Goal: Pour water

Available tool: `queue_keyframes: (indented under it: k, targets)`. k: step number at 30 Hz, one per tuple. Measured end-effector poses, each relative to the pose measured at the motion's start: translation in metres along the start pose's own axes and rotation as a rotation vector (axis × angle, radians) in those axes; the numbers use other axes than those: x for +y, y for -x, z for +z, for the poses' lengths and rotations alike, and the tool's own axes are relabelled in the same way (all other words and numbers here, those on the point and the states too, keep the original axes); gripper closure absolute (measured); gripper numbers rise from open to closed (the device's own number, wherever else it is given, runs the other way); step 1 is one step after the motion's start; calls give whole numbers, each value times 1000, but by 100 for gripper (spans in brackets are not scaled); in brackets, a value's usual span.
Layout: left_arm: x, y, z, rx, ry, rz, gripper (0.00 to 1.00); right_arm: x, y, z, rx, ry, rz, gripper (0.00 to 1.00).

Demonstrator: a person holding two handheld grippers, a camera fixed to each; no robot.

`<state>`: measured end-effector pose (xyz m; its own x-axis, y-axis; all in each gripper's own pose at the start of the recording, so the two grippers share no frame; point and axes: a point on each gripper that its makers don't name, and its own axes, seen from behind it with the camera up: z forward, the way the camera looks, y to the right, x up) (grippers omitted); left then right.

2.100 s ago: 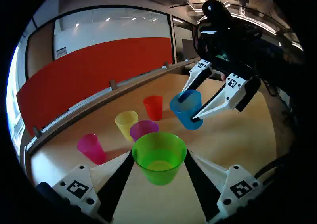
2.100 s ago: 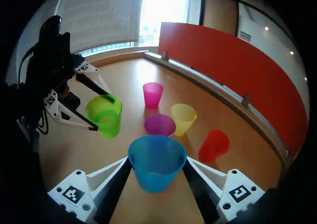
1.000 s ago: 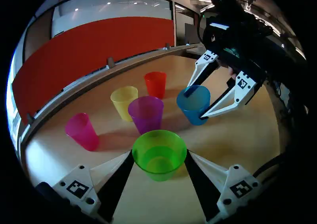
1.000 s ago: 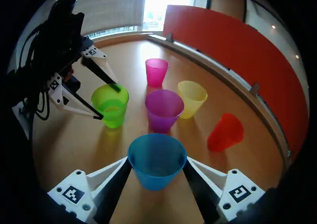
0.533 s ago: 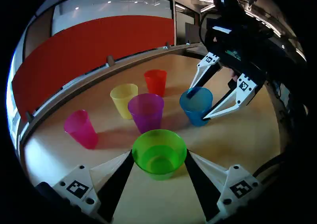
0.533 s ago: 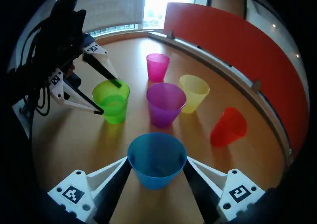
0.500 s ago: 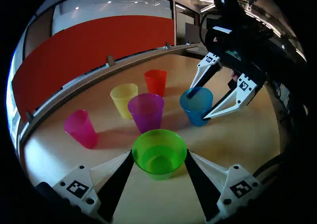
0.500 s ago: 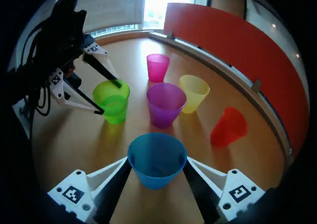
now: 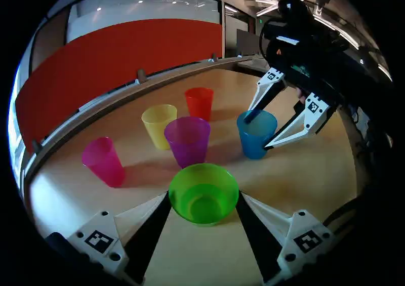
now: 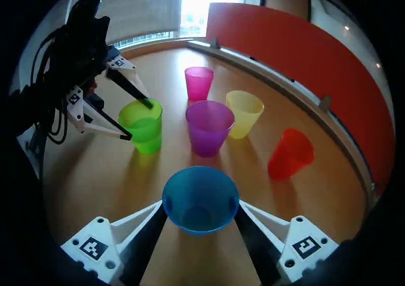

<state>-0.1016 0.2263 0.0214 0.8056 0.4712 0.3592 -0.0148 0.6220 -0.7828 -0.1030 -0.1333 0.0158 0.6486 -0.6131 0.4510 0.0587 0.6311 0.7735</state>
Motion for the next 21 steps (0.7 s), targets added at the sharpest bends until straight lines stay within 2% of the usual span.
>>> queue_keyframes:
  k: [8, 16, 21]
  targets:
    - [0, 1, -1, 0, 3, 1, 12, 3, 8, -1, -16, 14, -10, 8]
    - [1, 5, 0, -9, 9, -8, 11, 2, 11, 1, -23, 18, -13, 0]
    - [2, 6, 1, -11, 11, -11, 4, 4, 13, 0, -29, 26, -16, 0]
